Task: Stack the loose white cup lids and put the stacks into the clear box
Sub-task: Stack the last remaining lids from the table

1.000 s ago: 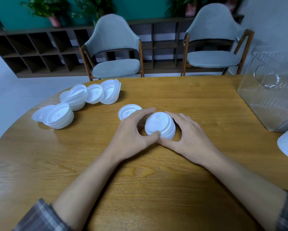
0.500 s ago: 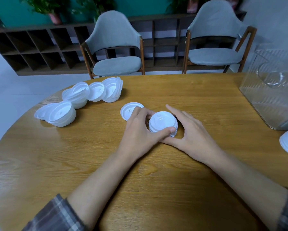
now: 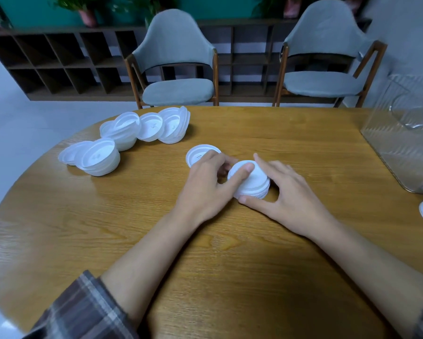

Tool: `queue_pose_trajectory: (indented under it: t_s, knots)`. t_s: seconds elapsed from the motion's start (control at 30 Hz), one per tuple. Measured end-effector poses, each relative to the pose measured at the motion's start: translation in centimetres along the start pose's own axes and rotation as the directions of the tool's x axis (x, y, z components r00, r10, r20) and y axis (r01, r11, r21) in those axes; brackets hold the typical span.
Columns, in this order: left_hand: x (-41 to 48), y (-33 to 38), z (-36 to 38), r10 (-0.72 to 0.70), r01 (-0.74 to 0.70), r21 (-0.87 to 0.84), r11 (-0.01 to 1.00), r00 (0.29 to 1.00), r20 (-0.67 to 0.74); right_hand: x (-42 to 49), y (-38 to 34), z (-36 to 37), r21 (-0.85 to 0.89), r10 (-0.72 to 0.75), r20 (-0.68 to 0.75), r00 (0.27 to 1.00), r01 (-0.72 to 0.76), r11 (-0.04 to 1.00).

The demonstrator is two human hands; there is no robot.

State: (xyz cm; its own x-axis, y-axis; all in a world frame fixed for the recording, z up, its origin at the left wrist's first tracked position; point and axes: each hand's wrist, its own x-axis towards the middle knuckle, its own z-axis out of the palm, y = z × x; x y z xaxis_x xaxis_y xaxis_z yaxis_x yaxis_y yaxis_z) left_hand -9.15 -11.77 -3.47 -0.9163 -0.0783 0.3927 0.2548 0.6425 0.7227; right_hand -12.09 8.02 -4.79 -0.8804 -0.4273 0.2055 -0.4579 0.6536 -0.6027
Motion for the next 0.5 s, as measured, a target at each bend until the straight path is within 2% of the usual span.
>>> queue_pose_trajectory:
  t_s: [0.1, 0.23, 0.5]
  knots:
    - [0.6, -1.3, -0.7, 0.087, -0.069, 0.15, 0.986, 0.99, -0.115, 0.0, 0.0, 0.0, 0.001, -0.019, -0.019, 1.0, 0.019, 1.0]
    - [0.9, -2.3, -1.5, 0.022, -0.003, 0.339, 0.941, 0.998, -0.051, -0.1, -0.1, -0.2, 0.008, -0.023, -0.031, 0.999, 0.023, 1.0]
    - [0.9, -2.2, -1.8, 0.014, -0.002, 0.368, 0.93, 0.999, -0.029, -0.3, -0.1, -0.5, 0.032, -0.074, -0.039, 0.997, 0.075, 0.997]
